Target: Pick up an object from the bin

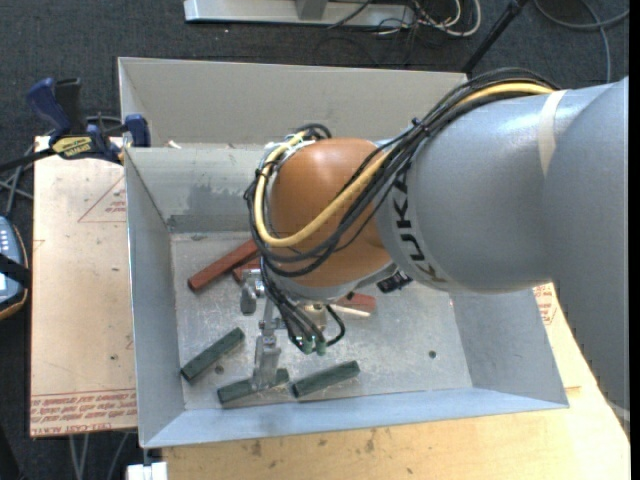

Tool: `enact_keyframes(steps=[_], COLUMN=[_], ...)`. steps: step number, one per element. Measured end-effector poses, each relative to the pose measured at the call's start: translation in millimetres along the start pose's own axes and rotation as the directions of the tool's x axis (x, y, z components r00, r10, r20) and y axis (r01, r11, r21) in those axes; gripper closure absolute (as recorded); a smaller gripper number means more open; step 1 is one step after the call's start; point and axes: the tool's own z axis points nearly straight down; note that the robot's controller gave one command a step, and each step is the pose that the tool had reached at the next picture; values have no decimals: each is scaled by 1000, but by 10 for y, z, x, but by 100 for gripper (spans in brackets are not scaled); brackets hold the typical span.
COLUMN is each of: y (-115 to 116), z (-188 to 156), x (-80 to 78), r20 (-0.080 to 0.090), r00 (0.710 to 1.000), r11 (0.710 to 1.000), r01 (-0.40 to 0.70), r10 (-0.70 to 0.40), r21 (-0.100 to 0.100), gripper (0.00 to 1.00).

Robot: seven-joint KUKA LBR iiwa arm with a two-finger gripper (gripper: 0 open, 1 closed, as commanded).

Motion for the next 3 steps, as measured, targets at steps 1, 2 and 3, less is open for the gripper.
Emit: enact_keyframes(steps=[1,2,3], y=[-8,-76,-39], z=[-36,453,817], x=[-21,1,80], r20=[7,14,5], r00=[1000,999,999], r11=[1000,999,999], r01=[-4,52,-36], r10=[4,-52,36], r21=[-2,-3,-1], gripper=[0,0,0])
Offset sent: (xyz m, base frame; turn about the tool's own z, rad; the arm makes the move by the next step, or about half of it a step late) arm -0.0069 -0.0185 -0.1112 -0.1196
